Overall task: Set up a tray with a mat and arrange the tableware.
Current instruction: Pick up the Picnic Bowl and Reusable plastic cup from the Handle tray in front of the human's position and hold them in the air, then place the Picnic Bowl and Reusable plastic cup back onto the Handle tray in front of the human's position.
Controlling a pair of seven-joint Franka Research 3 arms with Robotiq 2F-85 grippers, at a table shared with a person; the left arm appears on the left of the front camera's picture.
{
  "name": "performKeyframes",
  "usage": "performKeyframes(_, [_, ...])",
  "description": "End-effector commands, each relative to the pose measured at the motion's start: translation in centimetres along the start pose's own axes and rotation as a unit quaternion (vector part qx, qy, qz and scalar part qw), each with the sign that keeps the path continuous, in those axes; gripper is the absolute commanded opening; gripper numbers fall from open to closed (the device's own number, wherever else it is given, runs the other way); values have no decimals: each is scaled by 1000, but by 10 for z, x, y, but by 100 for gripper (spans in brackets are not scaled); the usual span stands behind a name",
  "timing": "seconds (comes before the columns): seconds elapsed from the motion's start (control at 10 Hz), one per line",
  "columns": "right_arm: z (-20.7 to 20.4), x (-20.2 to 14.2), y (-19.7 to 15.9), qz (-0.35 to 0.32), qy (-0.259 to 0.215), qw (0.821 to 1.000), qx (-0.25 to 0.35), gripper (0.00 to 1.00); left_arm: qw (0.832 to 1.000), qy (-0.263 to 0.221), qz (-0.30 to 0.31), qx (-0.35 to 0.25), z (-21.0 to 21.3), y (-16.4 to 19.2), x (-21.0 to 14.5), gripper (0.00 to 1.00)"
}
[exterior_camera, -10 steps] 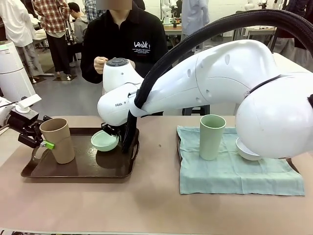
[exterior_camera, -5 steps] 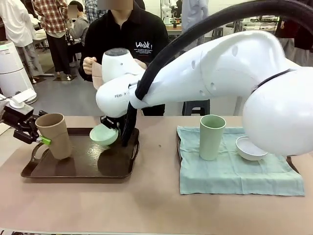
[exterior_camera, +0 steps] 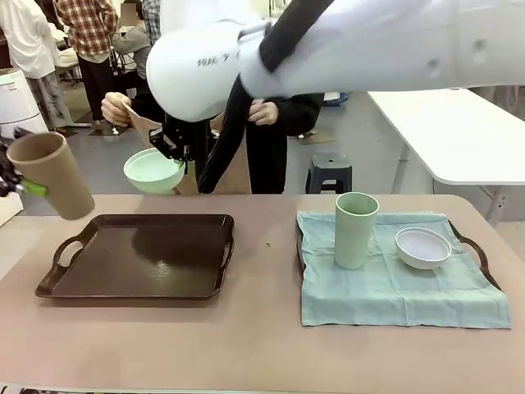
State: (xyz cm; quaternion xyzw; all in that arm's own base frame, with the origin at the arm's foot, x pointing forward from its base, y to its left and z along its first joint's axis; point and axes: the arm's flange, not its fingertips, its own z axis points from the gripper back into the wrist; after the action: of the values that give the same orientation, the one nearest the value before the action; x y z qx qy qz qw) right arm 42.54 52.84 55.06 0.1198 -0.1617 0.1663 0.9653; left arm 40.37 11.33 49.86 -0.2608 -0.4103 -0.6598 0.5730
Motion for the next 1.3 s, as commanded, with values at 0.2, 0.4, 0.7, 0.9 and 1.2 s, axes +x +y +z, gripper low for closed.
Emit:
performKeyframes(0.2, [57, -46, -24, 10, -8, 1000, -26, 0, 996, 4, -33, 81, 57, -27, 66, 0])
performKeyframes(0.4, [44, -21, -7, 5, -5, 1000, -14, 0, 999, 3, -31, 41, 41, -16, 50, 0])
performKeyframes(0.7, [44, -21, -7, 5, -5, 1000, -14, 0, 999, 3, -31, 41, 41, -16, 50, 0])
performKeyframes(0.9, [44, -21, -7, 5, -5, 1000, -14, 0, 999, 3, -31, 41, 41, -16, 50, 0])
performKeyframes(1.2, [44, -21, -7, 5, -5, 1000, -14, 0, 999, 3, -31, 41, 41, -16, 50, 0])
